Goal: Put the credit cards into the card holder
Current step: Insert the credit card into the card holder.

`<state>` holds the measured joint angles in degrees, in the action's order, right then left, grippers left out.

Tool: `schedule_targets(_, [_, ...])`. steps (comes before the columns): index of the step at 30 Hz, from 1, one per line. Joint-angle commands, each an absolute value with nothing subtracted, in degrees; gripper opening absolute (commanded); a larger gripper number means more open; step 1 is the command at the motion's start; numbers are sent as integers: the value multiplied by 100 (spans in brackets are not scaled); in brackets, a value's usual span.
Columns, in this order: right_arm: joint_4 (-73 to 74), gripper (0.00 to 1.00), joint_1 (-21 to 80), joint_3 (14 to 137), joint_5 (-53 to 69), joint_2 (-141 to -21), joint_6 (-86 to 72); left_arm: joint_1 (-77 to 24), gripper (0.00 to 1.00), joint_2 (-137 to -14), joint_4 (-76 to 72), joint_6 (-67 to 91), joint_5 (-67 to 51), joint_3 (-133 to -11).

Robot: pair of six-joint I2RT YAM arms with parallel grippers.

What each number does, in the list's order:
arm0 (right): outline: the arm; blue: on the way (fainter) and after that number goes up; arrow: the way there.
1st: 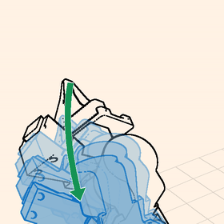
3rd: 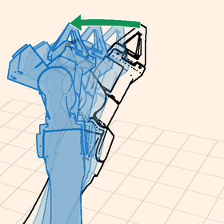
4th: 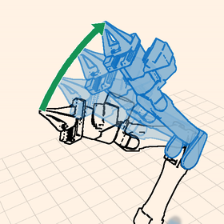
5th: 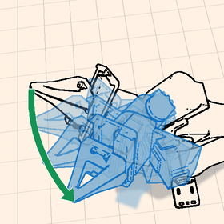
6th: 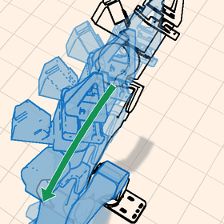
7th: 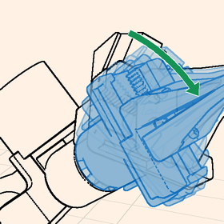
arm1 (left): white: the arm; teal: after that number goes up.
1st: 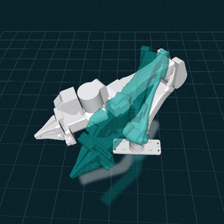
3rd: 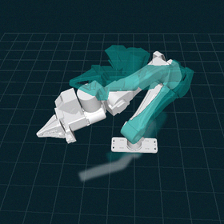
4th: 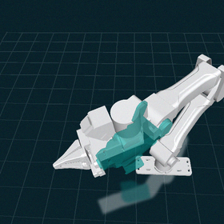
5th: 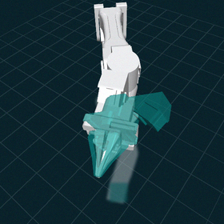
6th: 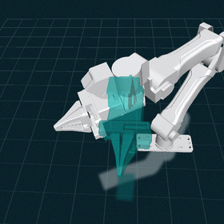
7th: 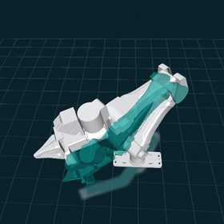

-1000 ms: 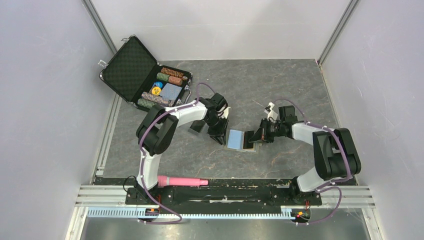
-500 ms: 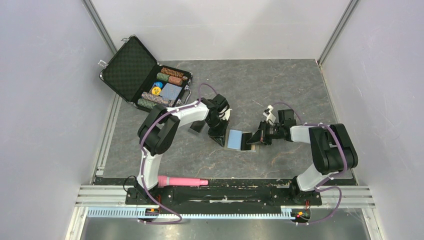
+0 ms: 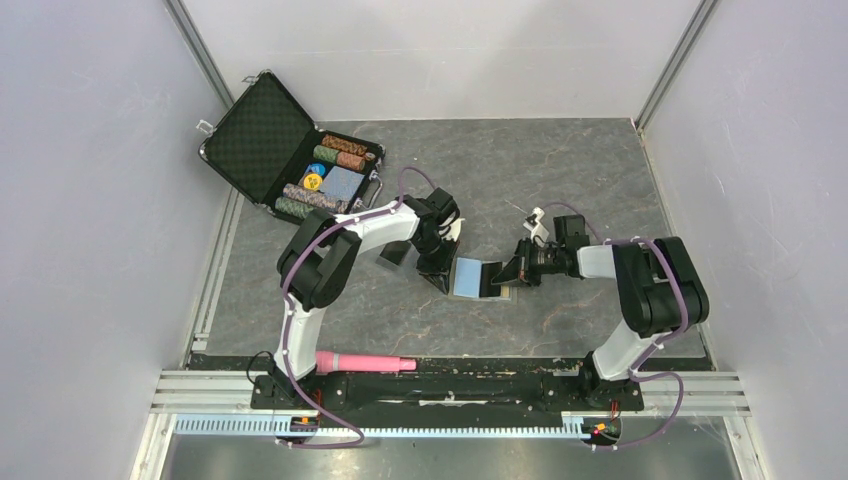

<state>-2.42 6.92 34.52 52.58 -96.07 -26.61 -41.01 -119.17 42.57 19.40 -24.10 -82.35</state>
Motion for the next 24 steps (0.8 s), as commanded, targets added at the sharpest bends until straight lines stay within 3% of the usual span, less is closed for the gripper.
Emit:
schedule_targets(1, [-443,0,758,3759,5315,-9743,-2685,-4201,5,-12193,4342,1573,-2096,-8244])
schedule_targets(24, [-887,0,1151,3832,5274,-10284,-2880,-4254,3,-12245,4390,1538,-2083,-8306])
